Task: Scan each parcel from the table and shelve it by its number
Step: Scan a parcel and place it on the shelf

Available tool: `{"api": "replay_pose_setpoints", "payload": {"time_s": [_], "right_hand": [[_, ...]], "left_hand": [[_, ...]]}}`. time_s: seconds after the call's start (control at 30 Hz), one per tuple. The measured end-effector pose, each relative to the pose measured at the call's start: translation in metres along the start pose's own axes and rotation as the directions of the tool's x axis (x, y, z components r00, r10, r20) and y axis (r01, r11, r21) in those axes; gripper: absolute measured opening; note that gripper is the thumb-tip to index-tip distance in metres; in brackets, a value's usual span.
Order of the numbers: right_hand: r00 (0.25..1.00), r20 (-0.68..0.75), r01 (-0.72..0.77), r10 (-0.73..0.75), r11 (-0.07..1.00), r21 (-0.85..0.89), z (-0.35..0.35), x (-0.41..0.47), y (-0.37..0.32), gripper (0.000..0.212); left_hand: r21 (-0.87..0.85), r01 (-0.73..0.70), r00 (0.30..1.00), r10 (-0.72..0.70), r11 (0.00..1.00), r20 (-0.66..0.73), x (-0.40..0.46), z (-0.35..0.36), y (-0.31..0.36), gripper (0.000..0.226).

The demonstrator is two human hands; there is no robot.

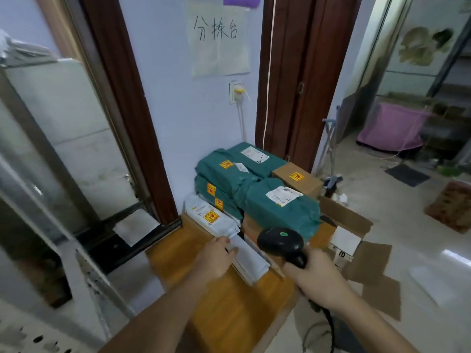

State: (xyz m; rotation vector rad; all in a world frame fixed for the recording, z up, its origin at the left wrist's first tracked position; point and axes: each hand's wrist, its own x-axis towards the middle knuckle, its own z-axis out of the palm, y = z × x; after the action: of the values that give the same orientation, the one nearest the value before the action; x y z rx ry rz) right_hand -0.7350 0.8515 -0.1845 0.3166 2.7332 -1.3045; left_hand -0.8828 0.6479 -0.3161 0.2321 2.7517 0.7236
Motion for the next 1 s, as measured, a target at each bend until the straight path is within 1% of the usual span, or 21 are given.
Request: {"api": "replay_pose_setpoints", "payload": {"time_s": [0.1,0.17,0.2,0.27,0.33,0.37,0.43,0.47,0.57,0.63,0.73,0.9,0.93,1.0], "right_hand": [[0.997,0.081,-0.008,0.008,1.0,0.004,0.001,0.035,0.002,0.014],[0.993,0.114,-0.009,0.009,1.0,-0.003,0.003,0.057,0.006,0.017],[0.99,0.138,-0.013,0.013,1.0,-0.005,0.004,0.068,0.009,0.015],[0.979,0.203,-0.026,0.026,1.0,-0.001,0.008,0.087,0.014,0.01],[0.97,0.243,-0.023,0.025,1.0,-0.011,0.013,0.106,0.02,0.009],[0.969,0.248,-0.019,0.024,1.0,-0.023,0.015,0.115,0.023,0.01],[0.964,0.264,-0.027,0.037,0.999,-0.039,0.019,0.13,0.028,0.012],[0.96,0.275,-0.036,0.047,0.998,-0.046,0.02,0.138,0.031,0.012],[0.955,0.281,-0.075,0.09,0.995,-0.064,0.023,0.154,0.039,0.015],[0.957,0.263,-0.109,0.122,0.992,-0.062,0.023,0.163,0.045,0.015],[0.948,0.282,-0.147,0.146,0.989,-0.018,0.022,0.172,0.054,0.011],[0.946,0.285,-0.161,0.151,0.987,0.012,0.017,0.183,0.06,0.028],[0.944,0.296,-0.166,0.15,0.986,0.031,0.016,0.184,0.06,0.028],[0.936,0.322,-0.173,0.145,0.983,0.059,0.016,0.187,0.061,0.021]], "left_hand": [[-0.12,0.084,0.996,-0.083,0.989,0.014,0.029,0.007,-0.007,0.039],[-0.215,0.15,0.988,-0.151,0.965,0.01,0.047,0.016,-0.016,0.032],[-0.269,0.184,0.982,-0.188,0.946,0.01,0.055,0.021,-0.02,0.031],[-0.358,0.279,0.957,-0.287,0.891,0.033,0.07,0.028,-0.025,0.037],[-0.484,0.386,0.911,-0.406,0.786,0.068,0.086,0.032,-0.024,0.047],[-0.573,0.421,0.884,-0.459,0.703,0.087,0.097,0.034,-0.025,0.049],[-0.712,0.444,0.839,-0.532,0.543,0.118,0.114,0.036,-0.023,0.046],[-0.742,0.445,0.824,-0.553,0.501,0.12,0.125,0.039,-0.025,0.047],[-0.822,0.399,0.813,-0.572,0.406,0.112,0.148,0.048,-0.026,0.052],[-0.856,0.364,0.801,-0.592,0.367,0.086,0.158,0.053,-0.028,0.054],[-0.848,0.392,0.783,-0.613,0.355,0.106,0.17,0.061,-0.031,0.061],[-0.843,0.447,0.716,-0.685,0.3,0.136,0.192,0.073,-0.037,0.077],[-0.846,0.452,0.699,-0.702,0.284,0.137,0.196,0.077,-0.039,0.082],[-0.859,0.443,0.706,-0.69,0.257,0.158,0.206,0.09,-0.054,0.111]]}}
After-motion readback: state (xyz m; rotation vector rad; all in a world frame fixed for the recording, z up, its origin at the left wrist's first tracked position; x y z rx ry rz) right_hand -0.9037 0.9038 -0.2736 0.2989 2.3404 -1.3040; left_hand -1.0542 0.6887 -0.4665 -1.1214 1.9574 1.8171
